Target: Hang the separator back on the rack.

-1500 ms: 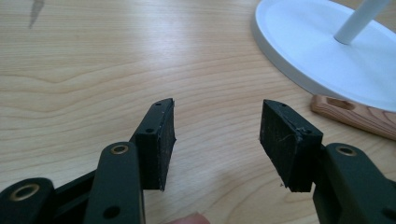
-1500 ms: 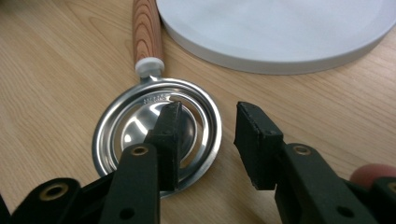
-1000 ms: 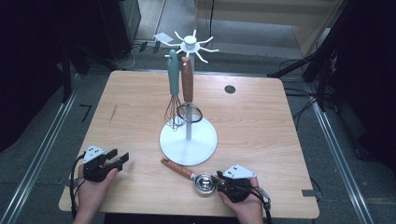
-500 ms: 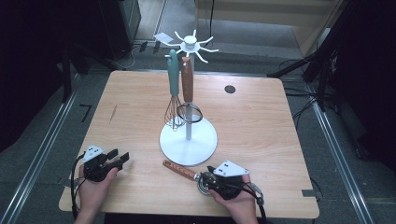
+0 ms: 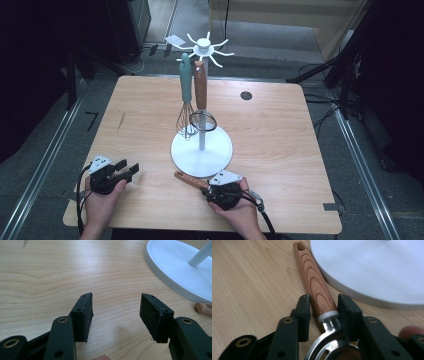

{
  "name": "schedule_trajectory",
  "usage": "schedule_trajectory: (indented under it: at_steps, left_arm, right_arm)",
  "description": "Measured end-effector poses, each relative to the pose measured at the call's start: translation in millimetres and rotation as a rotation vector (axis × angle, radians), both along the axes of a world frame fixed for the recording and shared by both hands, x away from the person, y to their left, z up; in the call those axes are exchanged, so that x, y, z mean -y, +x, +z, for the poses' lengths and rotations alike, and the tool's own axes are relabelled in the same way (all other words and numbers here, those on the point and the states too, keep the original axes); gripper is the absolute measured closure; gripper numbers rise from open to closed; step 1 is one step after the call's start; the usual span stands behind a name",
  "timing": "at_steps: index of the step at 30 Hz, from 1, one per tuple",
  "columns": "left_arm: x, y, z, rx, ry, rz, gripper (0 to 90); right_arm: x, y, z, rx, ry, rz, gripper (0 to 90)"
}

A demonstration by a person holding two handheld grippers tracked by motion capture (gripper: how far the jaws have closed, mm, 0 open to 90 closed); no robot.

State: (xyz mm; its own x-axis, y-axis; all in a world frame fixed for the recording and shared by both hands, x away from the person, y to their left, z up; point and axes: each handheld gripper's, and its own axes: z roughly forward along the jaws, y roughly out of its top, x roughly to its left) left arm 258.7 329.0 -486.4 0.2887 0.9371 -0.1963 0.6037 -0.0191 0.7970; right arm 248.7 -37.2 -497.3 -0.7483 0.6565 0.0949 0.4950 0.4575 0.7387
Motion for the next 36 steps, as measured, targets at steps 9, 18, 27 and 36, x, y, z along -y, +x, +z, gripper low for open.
schedule_trajectory:
  at_steps: [9,18,27,36]
  left_arm:
    - [0.3,-0.6,0.0,0.008,-0.004,-0.003,44.3]
    - [-0.6,-0.3,-0.1,0.007,-0.012,-0.004,44.1]
    - [-0.7,-0.6,0.1,0.008,-0.014,-0.006,44.1]
    - [-0.1,-0.7,0.1,0.012,-0.009,-0.009,44.1]
  right_arm:
    - [-1.3,-7.6,2.3,0.011,-0.008,0.108,70.8]
    - [7.5,-13.3,5.6,0.012,-0.032,0.193,68.9]
    - [5.9,-9.1,28.4,-0.025,-0.127,0.224,56.1]
    - [-17.6,-0.2,42.4,-0.121,-0.314,0.246,50.4]
